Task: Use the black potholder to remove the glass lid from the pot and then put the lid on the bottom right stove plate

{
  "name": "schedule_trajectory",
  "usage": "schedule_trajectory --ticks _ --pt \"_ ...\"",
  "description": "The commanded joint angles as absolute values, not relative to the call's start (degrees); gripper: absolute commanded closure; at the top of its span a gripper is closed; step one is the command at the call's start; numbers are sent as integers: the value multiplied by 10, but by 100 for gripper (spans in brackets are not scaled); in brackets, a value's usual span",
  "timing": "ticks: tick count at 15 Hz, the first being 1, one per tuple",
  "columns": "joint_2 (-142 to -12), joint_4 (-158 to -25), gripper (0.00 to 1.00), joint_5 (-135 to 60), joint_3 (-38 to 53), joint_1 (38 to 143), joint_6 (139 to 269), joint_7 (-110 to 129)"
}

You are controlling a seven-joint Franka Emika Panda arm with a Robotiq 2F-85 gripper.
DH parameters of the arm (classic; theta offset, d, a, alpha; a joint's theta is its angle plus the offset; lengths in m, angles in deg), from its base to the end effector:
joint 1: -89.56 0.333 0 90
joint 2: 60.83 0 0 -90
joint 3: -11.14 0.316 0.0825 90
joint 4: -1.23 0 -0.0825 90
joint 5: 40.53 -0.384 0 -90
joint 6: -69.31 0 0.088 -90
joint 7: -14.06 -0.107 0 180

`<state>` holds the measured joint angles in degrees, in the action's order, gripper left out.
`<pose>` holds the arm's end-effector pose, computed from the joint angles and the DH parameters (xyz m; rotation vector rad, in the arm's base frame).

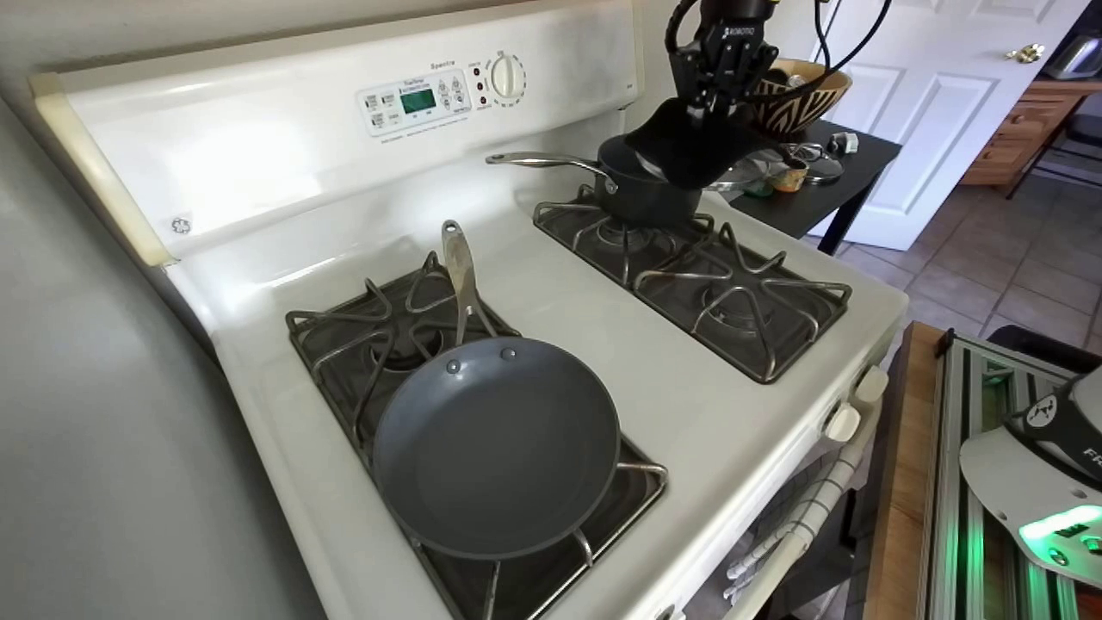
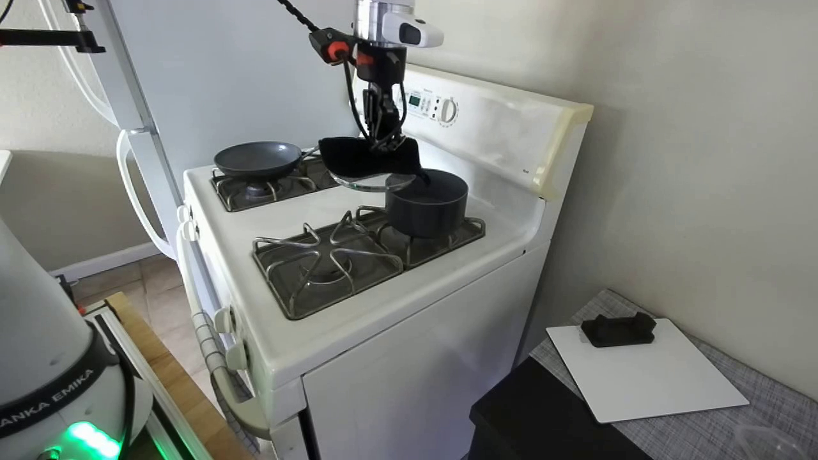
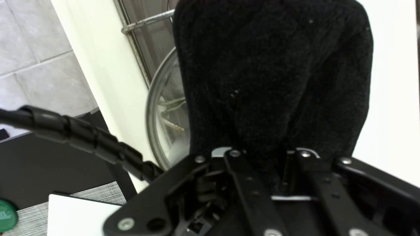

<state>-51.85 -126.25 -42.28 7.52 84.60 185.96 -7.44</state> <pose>0.4882 -0.0726 0.4374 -2.9962 0.8263 0.0569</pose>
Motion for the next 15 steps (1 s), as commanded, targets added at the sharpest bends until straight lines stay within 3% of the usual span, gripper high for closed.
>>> schedule_trajectory --ticks 1,15 --pt "-441 -1340 95 -409 88 846 1880 -75" --pt "-342 -1494 95 -388 127 839 1906 -87"
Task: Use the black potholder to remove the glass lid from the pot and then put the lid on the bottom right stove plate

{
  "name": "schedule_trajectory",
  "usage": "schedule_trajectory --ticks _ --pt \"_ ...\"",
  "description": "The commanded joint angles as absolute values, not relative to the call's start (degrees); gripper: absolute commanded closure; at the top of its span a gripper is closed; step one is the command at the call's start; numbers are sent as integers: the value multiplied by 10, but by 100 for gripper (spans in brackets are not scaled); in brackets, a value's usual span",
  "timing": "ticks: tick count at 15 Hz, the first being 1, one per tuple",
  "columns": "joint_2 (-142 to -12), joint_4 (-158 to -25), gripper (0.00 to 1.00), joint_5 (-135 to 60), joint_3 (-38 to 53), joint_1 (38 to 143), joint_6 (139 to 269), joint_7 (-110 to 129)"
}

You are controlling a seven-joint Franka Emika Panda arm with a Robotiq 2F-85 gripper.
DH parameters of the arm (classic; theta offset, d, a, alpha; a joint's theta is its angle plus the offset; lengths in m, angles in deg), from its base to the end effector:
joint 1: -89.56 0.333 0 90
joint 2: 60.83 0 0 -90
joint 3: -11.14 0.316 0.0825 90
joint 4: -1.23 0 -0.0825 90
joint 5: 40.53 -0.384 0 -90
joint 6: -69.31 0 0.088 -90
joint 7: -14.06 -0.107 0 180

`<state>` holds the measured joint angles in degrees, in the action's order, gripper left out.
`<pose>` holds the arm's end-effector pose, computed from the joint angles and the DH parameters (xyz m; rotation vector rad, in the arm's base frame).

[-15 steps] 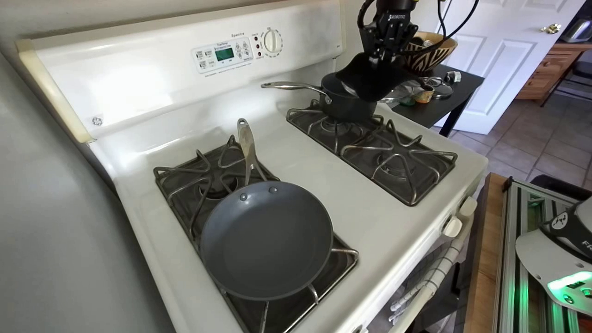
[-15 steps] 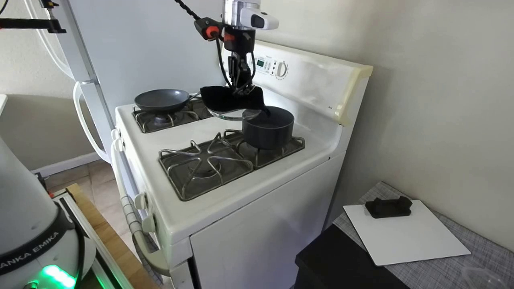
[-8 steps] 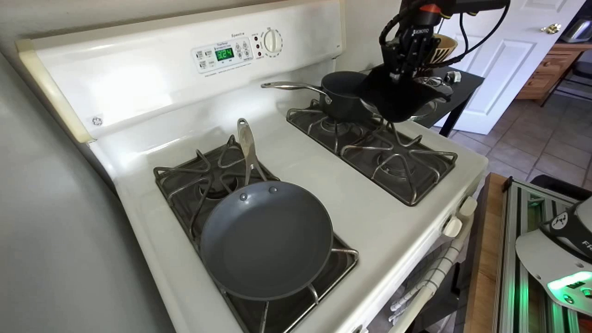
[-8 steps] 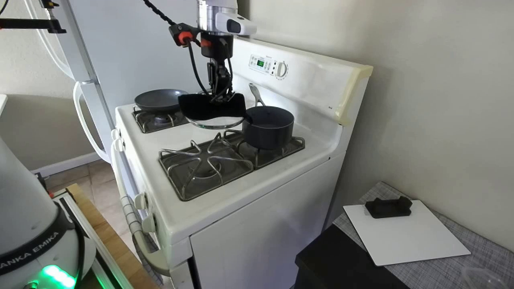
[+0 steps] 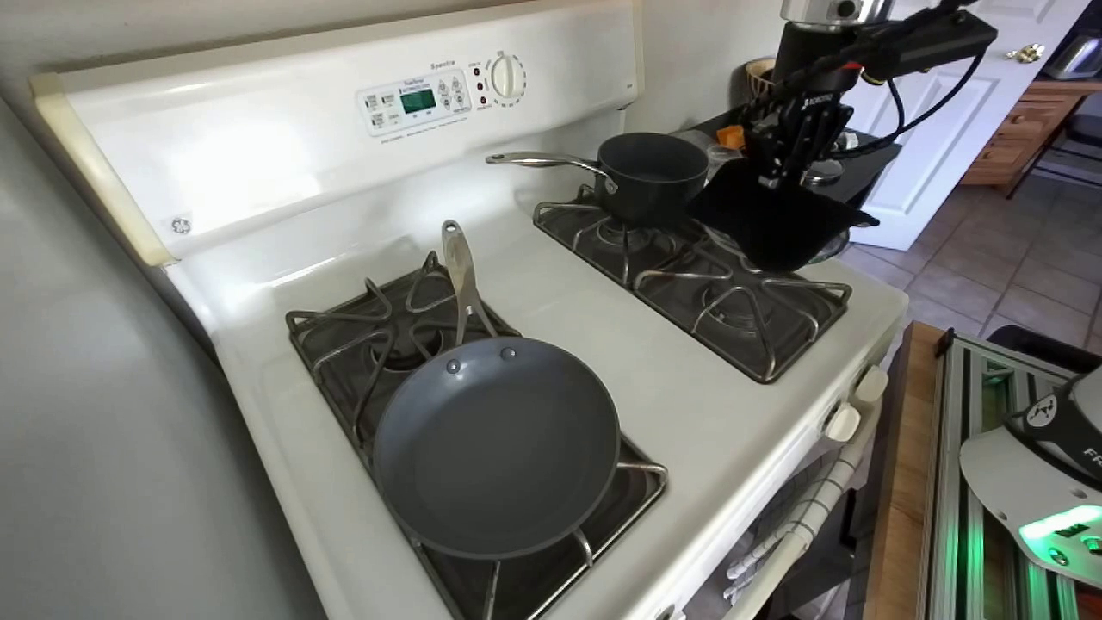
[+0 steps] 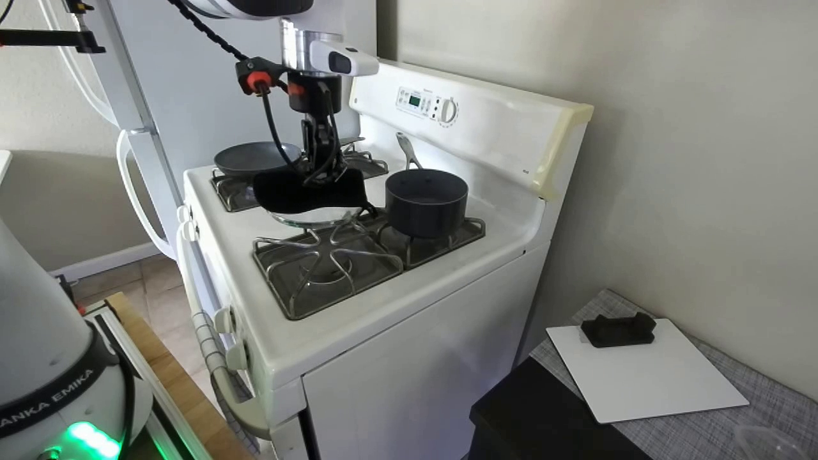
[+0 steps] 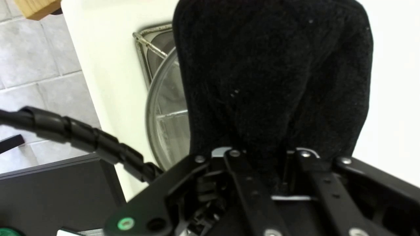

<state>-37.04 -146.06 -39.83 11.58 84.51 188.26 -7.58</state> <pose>0.3917 -0.0323 0.3986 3.0348 -0.6987 -0.1193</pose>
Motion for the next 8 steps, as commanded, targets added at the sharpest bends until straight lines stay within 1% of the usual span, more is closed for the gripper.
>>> schedule_trajectory --ticks 1,8 --pt "-341 -1501 95 -388 128 838 1915 -88" --pt "-354 -1530 95 -392 131 838 1977 -82"
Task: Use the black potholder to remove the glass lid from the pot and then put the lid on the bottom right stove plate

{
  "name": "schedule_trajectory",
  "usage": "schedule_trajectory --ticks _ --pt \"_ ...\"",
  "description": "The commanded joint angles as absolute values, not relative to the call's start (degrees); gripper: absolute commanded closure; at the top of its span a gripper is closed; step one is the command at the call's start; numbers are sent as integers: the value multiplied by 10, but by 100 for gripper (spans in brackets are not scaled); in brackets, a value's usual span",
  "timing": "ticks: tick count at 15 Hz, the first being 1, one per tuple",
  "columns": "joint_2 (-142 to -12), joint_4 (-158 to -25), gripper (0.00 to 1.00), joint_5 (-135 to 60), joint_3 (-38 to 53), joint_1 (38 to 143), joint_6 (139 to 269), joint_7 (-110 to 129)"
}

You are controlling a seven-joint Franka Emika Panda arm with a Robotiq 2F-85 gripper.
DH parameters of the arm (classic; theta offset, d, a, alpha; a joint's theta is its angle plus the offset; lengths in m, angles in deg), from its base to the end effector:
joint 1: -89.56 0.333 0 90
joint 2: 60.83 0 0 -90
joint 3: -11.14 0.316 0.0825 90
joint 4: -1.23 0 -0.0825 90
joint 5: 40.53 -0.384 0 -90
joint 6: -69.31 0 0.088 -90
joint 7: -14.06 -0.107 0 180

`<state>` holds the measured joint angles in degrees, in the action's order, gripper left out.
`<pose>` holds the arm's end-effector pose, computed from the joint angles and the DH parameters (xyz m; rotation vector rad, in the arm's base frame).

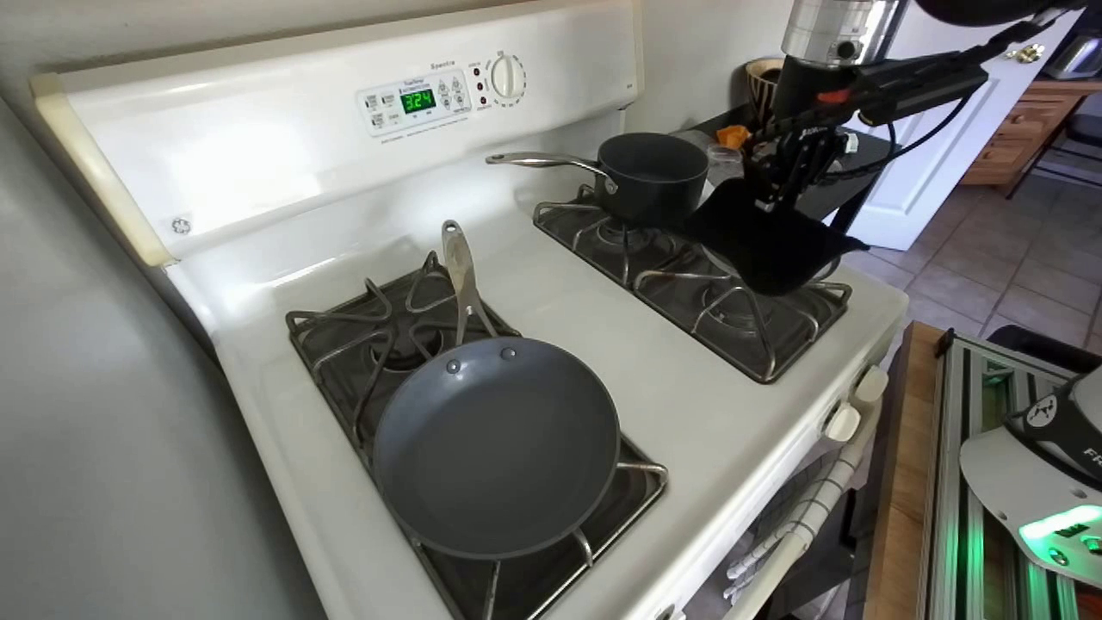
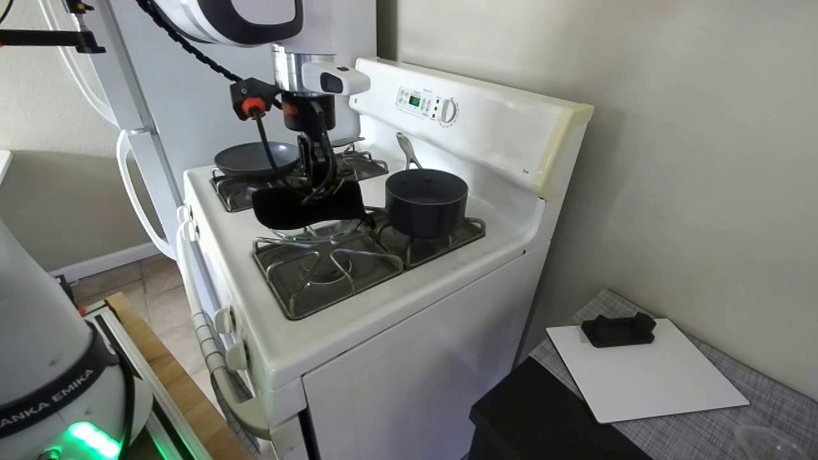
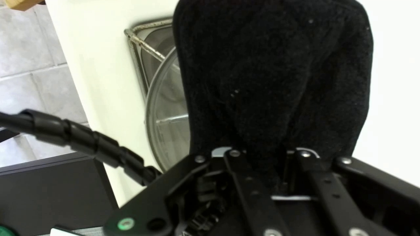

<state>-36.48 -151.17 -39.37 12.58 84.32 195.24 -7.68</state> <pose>0.3812 -0.0265 0.3730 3.0356 -0.6725 -0.0507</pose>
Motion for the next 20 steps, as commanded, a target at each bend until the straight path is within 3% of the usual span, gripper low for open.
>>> schedule_trajectory --ticks 1,20 --pt "-356 -1535 95 -390 131 837 1983 -82" --pt "-442 -1535 95 -383 132 831 2059 -102"
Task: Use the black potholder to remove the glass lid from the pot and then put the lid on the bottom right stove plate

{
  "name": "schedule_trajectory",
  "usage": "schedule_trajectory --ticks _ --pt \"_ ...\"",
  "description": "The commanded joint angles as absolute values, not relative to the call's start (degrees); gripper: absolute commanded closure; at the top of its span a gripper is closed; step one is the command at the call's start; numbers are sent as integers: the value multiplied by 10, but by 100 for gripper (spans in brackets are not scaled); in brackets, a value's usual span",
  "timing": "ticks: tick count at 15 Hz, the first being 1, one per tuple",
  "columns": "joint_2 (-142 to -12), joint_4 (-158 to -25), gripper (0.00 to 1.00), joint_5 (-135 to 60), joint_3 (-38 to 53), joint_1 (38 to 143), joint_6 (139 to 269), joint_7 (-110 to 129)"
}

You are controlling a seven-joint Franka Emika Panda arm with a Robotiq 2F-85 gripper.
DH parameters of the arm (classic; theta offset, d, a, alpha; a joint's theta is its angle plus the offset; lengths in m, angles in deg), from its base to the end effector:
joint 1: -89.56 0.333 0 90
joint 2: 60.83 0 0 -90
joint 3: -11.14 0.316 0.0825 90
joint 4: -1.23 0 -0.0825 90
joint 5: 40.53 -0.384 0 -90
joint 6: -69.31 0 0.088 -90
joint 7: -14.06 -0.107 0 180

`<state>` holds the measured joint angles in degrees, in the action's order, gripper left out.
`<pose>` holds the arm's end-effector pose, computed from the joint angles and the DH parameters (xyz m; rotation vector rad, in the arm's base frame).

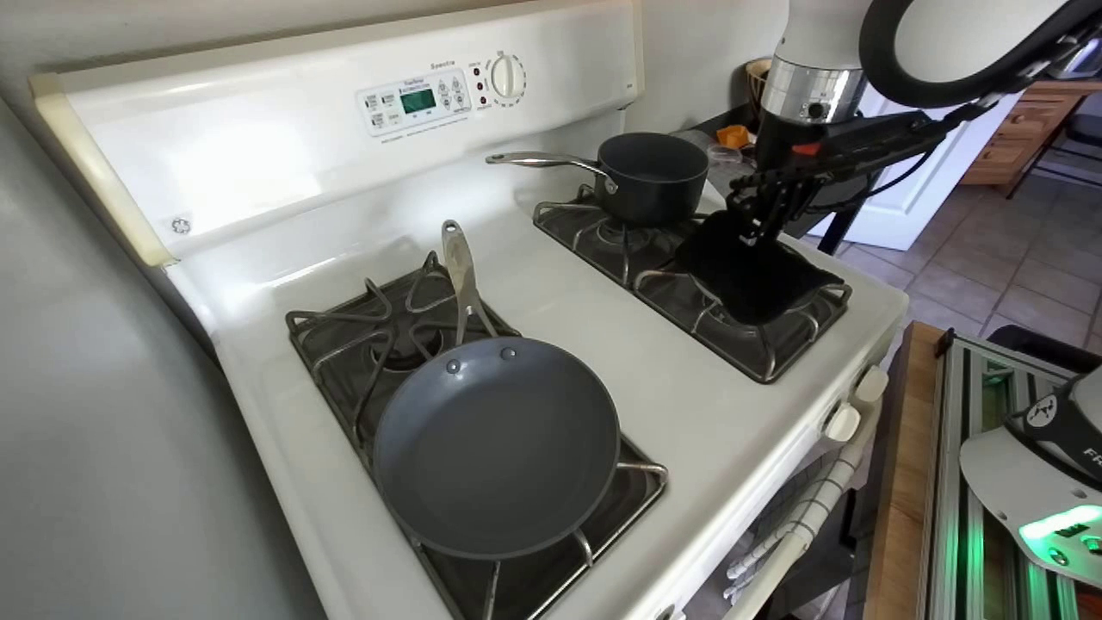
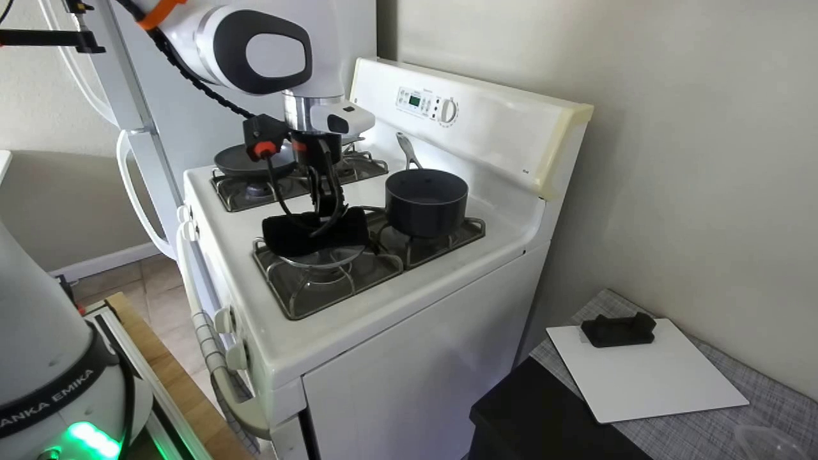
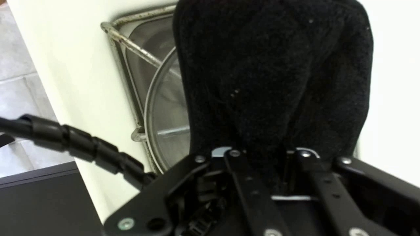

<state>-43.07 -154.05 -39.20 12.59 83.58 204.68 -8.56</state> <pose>0.3850 -0.0314 0.3214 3.0305 -0.7070 -0.0521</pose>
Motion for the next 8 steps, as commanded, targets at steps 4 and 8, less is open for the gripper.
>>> schedule_trajectory --ticks 4,8 --pt "-455 -1528 95 -376 132 830 2062 -113" --pt "-454 -1525 47 -370 132 831 2060 -119"
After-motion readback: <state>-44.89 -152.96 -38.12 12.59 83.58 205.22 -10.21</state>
